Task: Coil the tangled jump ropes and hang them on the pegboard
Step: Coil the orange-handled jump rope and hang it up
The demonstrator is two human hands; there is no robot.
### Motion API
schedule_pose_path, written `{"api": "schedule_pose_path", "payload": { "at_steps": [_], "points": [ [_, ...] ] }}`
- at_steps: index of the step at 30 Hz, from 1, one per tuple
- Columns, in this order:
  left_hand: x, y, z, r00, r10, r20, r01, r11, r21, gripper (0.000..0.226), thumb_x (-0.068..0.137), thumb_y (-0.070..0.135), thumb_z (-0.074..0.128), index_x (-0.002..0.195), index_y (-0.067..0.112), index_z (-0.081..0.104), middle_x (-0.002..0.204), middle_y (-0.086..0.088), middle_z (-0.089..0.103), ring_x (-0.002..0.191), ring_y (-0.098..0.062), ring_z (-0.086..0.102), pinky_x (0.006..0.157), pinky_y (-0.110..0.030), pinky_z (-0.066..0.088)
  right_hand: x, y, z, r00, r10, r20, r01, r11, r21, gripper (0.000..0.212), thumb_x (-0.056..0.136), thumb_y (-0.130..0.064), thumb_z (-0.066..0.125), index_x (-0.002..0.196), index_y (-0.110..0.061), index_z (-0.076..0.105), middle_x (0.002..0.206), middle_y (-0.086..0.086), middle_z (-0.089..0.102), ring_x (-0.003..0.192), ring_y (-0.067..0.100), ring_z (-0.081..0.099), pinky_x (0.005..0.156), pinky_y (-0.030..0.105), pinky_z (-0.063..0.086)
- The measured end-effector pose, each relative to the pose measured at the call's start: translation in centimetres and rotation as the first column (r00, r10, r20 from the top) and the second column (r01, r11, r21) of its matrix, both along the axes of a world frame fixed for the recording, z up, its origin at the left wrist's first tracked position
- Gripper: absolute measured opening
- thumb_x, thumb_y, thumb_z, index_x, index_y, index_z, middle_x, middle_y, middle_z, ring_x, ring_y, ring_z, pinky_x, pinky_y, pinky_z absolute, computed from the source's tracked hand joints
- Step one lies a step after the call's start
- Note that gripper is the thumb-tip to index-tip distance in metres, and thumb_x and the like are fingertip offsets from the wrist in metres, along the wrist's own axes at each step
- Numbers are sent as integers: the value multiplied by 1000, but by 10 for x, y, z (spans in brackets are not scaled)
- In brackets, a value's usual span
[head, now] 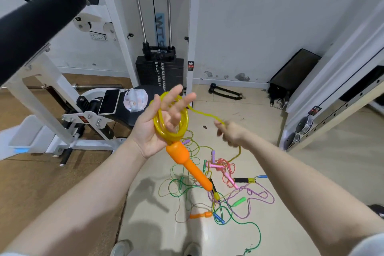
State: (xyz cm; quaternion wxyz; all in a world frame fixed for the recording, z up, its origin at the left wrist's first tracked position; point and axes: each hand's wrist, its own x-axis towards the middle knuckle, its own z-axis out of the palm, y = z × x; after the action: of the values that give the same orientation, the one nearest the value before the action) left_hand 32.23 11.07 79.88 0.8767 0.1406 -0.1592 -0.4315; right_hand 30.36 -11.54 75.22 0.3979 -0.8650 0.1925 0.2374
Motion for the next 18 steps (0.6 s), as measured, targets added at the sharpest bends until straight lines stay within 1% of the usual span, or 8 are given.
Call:
{"api": "schedule_pose_path", "payload": {
  "at_steps": [2,4,5,8,11,13,15,18],
  "points": [
    [5,-1,9,997,73,12,-73,997,-14,49,92,21,54,137,3,43,141,-22,43,89,-26,69,71,-28,58,-13,14,0,953,245,-176,-246,969,17,37,98,-41,38,99,-5,47,64,5,42,41,13,42,38,22,35],
    [12,-1,15,967,248,54,-254,949,186,69,69,25,80,130,9,53,132,-15,55,71,-11,69,58,-17,55,-25,32,9,838,455,-301,-458,887,65,31,96,-26,48,117,-4,43,66,6,47,34,10,49,36,20,42],
    [18,-3,13,931,354,85,-362,874,326,75,63,27,84,129,12,52,131,-13,57,68,-8,68,58,-15,55,-30,39,15,794,519,-316,-526,848,68,37,94,-19,51,126,-6,37,66,7,49,31,10,50,36,20,43],
    [32,-12,-1,825,549,134,-508,616,602,56,92,13,55,142,14,32,144,-14,42,74,-15,71,68,-23,57,-36,56,38,701,683,-204,-706,705,-63,45,92,-13,53,132,-16,34,70,9,55,33,12,50,39,22,45],
    [32,-16,-23,843,445,303,-496,424,758,56,97,8,46,147,22,23,148,-8,36,84,-23,68,81,-34,54,-35,65,66,602,794,86,-755,601,-262,9,91,-16,54,99,-17,56,68,5,57,47,20,56,51,24,40],
    [19,-21,-27,866,240,439,-499,346,794,50,98,13,46,144,22,30,133,-4,53,76,-17,69,74,-31,57,-31,63,83,607,734,304,-646,679,-349,14,90,-19,57,77,-22,60,58,0,55,46,9,54,51,20,37],
    [2,-27,-19,883,35,469,-451,343,824,36,98,29,44,130,15,51,106,-9,68,57,-12,66,61,-27,57,-24,55,96,641,588,494,-493,808,-322,10,87,-20,63,79,-15,67,54,-9,52,44,-1,53,50,12,36],
    [-14,-30,1,944,-121,307,-218,469,856,76,87,68,22,114,7,61,82,-23,71,32,-13,44,42,-22,43,-14,37,102,707,286,647,-302,949,-90,20,77,-22,75,65,-20,59,55,-10,52,44,0,48,46,14,34]
  ]
}}
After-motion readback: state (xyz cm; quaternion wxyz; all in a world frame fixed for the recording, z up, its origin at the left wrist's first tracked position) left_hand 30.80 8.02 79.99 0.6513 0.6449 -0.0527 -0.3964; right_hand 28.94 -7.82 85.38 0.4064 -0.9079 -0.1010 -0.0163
